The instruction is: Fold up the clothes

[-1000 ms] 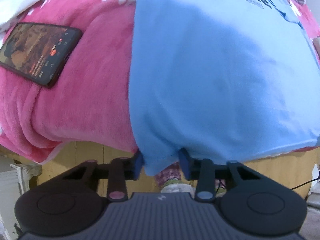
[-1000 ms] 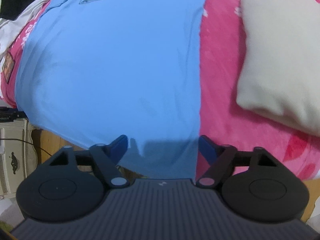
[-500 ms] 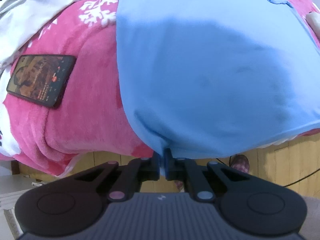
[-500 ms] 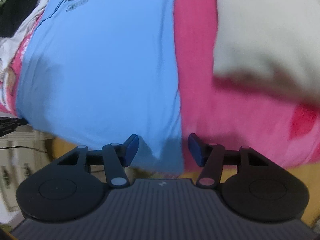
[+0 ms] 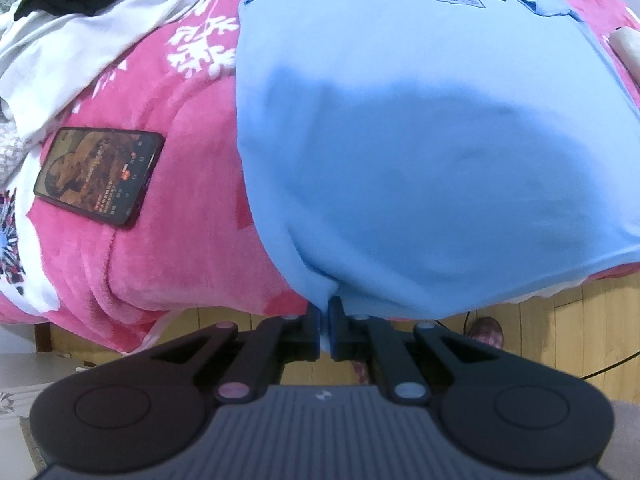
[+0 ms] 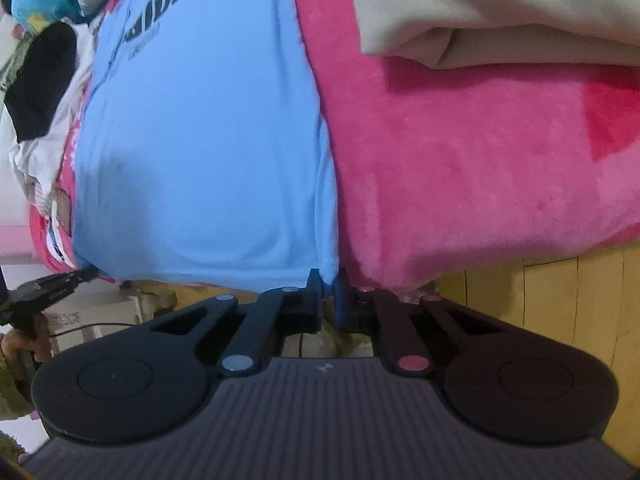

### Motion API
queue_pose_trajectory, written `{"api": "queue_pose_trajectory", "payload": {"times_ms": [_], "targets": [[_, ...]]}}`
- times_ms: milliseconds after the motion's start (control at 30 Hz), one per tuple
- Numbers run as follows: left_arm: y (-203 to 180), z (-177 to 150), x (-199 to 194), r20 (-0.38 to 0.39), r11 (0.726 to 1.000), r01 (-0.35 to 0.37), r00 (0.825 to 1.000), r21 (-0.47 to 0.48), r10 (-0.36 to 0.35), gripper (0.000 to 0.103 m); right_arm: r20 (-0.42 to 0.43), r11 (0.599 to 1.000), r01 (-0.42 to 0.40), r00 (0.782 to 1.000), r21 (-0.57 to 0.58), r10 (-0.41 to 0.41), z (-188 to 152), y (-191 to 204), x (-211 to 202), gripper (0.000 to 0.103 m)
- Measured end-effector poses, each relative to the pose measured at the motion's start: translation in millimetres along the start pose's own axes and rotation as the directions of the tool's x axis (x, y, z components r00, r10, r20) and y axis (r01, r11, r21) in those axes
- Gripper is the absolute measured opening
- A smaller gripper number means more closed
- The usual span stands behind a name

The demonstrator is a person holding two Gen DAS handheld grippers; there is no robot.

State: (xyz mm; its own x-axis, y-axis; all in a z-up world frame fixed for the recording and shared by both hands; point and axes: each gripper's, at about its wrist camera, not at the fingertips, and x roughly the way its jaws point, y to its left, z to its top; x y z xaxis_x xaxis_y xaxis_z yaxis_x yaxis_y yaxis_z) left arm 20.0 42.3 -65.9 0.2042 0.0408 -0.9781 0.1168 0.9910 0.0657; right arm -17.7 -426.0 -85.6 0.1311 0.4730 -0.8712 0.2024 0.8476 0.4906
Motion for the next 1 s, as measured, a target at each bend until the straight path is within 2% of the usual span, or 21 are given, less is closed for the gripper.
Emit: {"api": "queue_pose_trajectory", "payload": {"times_ms": [267,433,600,733,1000], "targets": [[-4,6,-26,0.019,0.999,-0.009,1.0,-0.047,0.01,0.004,0.06,0.995,-0.081,0.995,0.061,0.077,-9,-4,-22,0.003],[3,19,-51,0.047,0.995,0.006,0.999,-0.098,-0.001,0.004,0.144,0.983,-0.147,0.981,0.105,0.132,8,-6,-48,0.003],[7,38,-78,0.088,0.993,0.013,0.996,-0.121,-0.003,0.004,0.24,0.967,-0.231,0.95,0.103,0.201,28,3,-71,0.003],[12,56,-98,0.127,0.988,0.016,0.992,-0.152,0.003,0.004,0.314,0.949,-0.296,0.916,0.107,0.25,49,10,-84,0.003],[29,107,-123,0.221,0.973,0.027,0.975,-0.227,0.025,0.004,0.41,0.926,-0.371,0.856,0.063,0.315,113,27,-99,0.003]]}}
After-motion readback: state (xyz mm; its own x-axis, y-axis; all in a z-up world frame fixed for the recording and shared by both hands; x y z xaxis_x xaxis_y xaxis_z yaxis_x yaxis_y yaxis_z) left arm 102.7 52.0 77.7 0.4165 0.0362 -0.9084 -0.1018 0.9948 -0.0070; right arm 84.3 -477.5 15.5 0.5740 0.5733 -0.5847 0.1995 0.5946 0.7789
